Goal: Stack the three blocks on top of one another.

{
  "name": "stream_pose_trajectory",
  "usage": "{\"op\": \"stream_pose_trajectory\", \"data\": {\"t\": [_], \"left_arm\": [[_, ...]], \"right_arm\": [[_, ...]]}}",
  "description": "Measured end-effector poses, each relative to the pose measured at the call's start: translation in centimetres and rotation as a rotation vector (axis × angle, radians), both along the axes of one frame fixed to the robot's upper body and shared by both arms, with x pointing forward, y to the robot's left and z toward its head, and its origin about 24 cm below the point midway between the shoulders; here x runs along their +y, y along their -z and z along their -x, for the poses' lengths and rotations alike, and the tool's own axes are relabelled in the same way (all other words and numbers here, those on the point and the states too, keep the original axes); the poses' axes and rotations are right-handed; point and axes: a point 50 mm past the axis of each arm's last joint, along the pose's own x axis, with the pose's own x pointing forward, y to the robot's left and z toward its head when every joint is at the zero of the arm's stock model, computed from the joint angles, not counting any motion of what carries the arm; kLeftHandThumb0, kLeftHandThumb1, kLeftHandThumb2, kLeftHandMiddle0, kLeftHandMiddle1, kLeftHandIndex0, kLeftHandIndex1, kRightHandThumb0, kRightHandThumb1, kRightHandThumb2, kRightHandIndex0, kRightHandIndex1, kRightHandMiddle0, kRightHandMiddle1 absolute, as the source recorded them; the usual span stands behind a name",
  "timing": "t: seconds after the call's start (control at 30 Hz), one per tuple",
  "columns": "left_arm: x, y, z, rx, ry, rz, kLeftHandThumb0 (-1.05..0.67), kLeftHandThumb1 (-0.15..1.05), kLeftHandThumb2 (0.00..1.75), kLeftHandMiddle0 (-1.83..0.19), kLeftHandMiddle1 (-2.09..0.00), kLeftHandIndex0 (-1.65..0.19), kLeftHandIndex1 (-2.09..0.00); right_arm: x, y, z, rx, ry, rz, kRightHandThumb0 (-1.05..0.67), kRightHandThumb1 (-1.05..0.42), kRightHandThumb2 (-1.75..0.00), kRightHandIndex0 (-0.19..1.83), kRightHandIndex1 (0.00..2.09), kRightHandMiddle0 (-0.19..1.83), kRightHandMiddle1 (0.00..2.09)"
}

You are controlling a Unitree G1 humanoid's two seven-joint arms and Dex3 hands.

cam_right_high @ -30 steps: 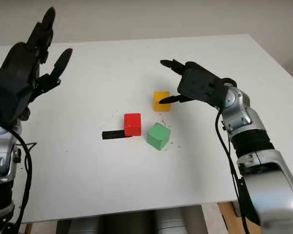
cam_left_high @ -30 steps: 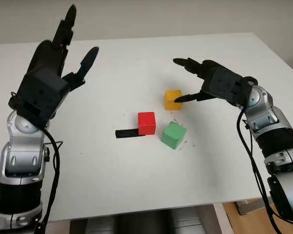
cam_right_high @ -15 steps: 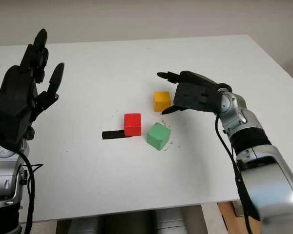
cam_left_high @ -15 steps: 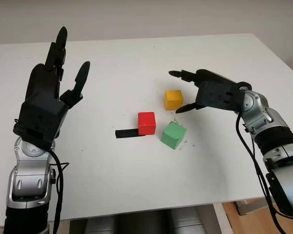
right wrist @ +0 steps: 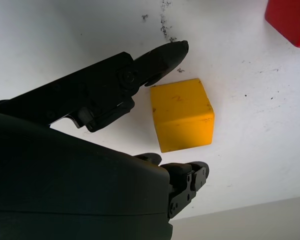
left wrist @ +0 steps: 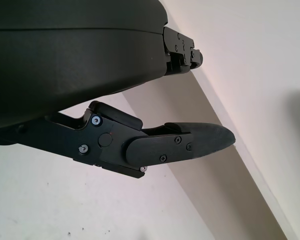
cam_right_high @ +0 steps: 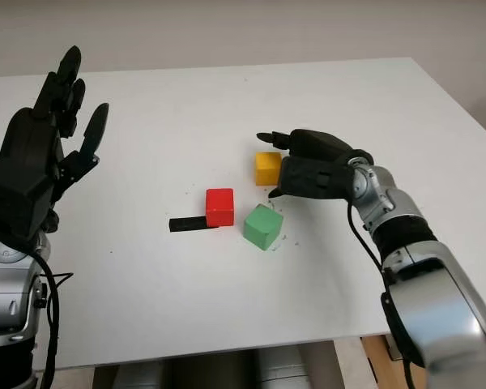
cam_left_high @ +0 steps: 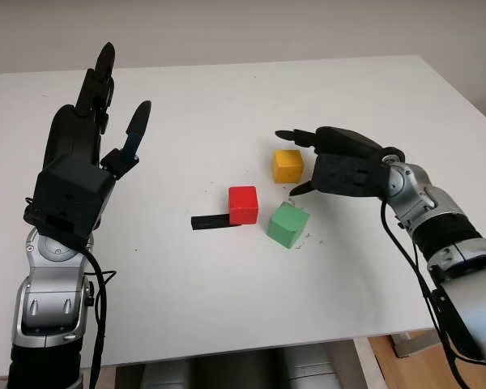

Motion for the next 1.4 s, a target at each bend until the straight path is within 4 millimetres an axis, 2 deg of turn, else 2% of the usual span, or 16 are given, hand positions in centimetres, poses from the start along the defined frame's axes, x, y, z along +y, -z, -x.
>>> {"op": "stream_pose_trajectory", "data": {"t": [0.27,0.37,0.4,0.43,0.47,0.53,0.57,0.83,1.1,1.23,1.4], "left_arm": [[-0.2,0.4,0.0,0.017,0.014,0.003,-0.66,1.05,0.50,-0.13,-0.06,-0.05,-0.06],[-0.3,0.5,0.0,0.016,0.017,-0.001,-0.67,1.05,0.50,-0.14,-0.06,-0.06,-0.06],[-0.3,0.5,0.0,0.016,0.017,-0.001,-0.67,1.05,0.50,-0.14,-0.06,-0.06,-0.06],[-0.4,0.5,0.0,0.016,0.017,-0.003,-0.67,1.05,0.50,-0.15,-0.07,-0.06,-0.07],[-0.4,0.5,0.0,0.017,0.015,-0.005,-0.67,1.05,0.50,-0.15,-0.07,-0.07,-0.07],[-0.4,0.5,0.1,0.017,0.008,-0.015,-0.66,1.05,0.50,-0.15,-0.07,-0.07,-0.07],[-0.4,0.5,0.1,0.018,0.007,-0.018,-0.65,1.05,0.50,-0.16,-0.07,-0.07,-0.07],[-0.4,0.6,0.1,0.025,0.003,-0.019,-0.66,1.05,0.49,-0.16,-0.06,-0.08,-0.07],[-0.4,0.7,0.1,0.027,0.005,-0.018,-0.64,1.05,0.48,-0.15,-0.06,-0.07,-0.07],[-0.4,0.7,0.0,0.029,0.012,-0.015,-0.64,1.05,0.47,-0.14,-0.05,-0.07,-0.07],[-0.6,0.8,0.0,0.033,0.025,0.002,-0.63,1.05,0.45,-0.13,-0.05,-0.07,-0.07]], "right_arm": [[0.8,0.4,-0.1,-0.023,-0.002,-0.014,-0.41,-0.89,-0.07,0.47,0.22,0.41,0.15],[1.1,0.4,-0.2,-0.033,-0.004,-0.016,-0.36,-0.91,-0.06,0.51,0.32,0.44,0.19],[1.2,0.4,-0.2,-0.037,-0.003,-0.017,-0.35,-0.92,-0.06,0.46,0.48,0.42,0.26],[1.2,0.5,-0.2,-0.040,0.000,-0.016,-0.33,-0.93,-0.06,0.36,0.79,0.38,0.42],[1.2,0.5,-0.2,-0.042,0.004,-0.014,-0.32,-0.94,-0.06,0.31,0.96,0.35,0.53],[1.3,0.6,-0.3,-0.049,0.008,-0.014,-0.27,-0.95,-0.06,0.33,1.23,0.31,0.78],[1.3,0.5,-0.3,-0.053,0.007,-0.011,-0.26,-0.96,-0.06,0.34,1.27,0.31,0.82],[1.6,0.1,-0.5,-0.068,-0.004,0.032,-0.22,-0.99,-0.06,0.38,1.29,0.42,1.10],[1.1,-0.3,-0.6,-0.057,-0.002,0.043,-0.20,-0.99,-0.05,0.46,1.31,0.42,1.05],[0.5,-0.8,-0.6,-0.036,-0.007,0.061,-0.17,-0.99,-0.05,0.43,1.19,0.45,0.96],[0.4,-2.2,-0.7,-0.032,-0.050,0.020,-0.15,-1.00,-0.06,0.45,1.27,0.37,1.14]]}}
